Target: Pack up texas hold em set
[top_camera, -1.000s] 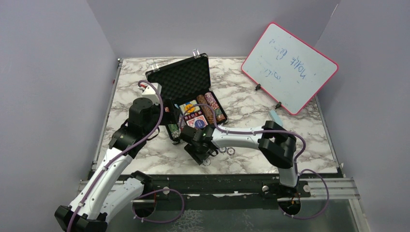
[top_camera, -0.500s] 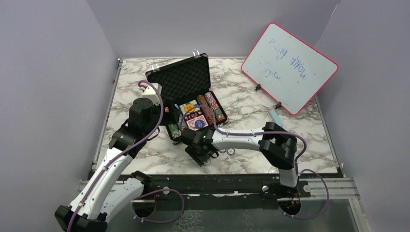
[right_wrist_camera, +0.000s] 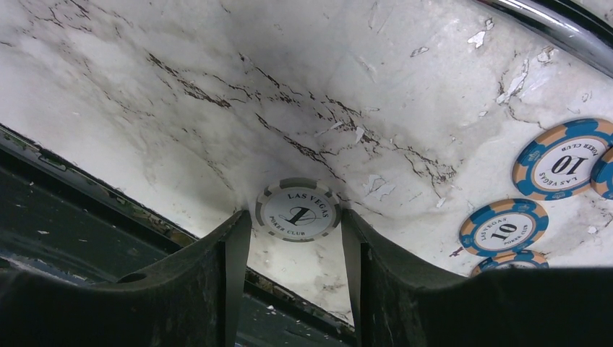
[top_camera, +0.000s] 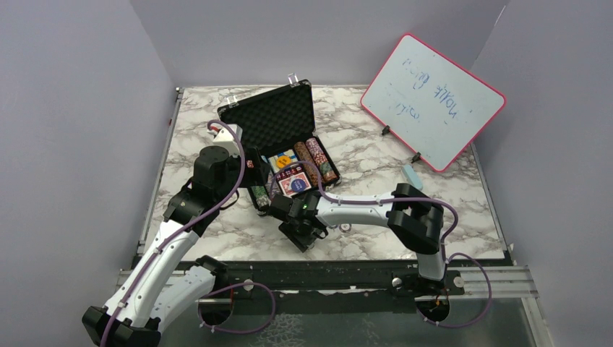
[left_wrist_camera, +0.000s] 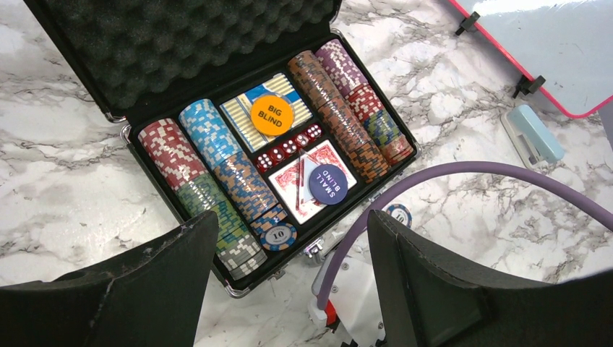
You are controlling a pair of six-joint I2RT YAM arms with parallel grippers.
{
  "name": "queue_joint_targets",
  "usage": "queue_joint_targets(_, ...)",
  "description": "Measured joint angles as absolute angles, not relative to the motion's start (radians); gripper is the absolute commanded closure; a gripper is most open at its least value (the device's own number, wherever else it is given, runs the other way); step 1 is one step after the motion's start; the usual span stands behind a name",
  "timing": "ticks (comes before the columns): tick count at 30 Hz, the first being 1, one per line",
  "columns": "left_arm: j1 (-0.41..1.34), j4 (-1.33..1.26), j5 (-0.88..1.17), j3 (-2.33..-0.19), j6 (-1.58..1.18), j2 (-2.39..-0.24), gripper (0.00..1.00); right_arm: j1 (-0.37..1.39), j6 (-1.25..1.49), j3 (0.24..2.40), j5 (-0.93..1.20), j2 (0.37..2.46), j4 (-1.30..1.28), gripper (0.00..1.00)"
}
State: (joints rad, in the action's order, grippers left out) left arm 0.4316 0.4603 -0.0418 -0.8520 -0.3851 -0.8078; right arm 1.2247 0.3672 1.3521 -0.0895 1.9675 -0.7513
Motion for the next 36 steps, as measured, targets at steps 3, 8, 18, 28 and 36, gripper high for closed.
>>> queue_joint_targets(3, 0.432, 0.460, -0.042, -0.852, -0.385, -0.808, 0.22, 1.225, 0.367, 1.363, -0.088, 1.975, -0.760, 0.46)
queue_joint_targets(8, 0.432, 0.461, -0.042, -0.847, -0.385, -0.808, 0.22, 1.225, 0.365, 1.385, -0.083, 2.008, -0.780, 0.47)
queue_joint_targets(18, 0.432, 0.463, -0.041, -0.841, -0.385, -0.808, 0.22, 1.225, 0.373, 1.413, -0.082, 2.036, -0.816, 0.64)
queue_joint_targets(28, 0.432, 0.463, -0.024, -0.831, -0.397, -0.805, 0.22, 1.235, 0.429, 1.301, -0.146, 1.919, -0.712, 0.62)
queue_joint_targets(36, 0.432, 0.465, 0.024, -0.804, -0.439, -0.821, 0.22, 1.216, 0.471, 1.201, -0.258, 1.767, -0.669, 0.61)
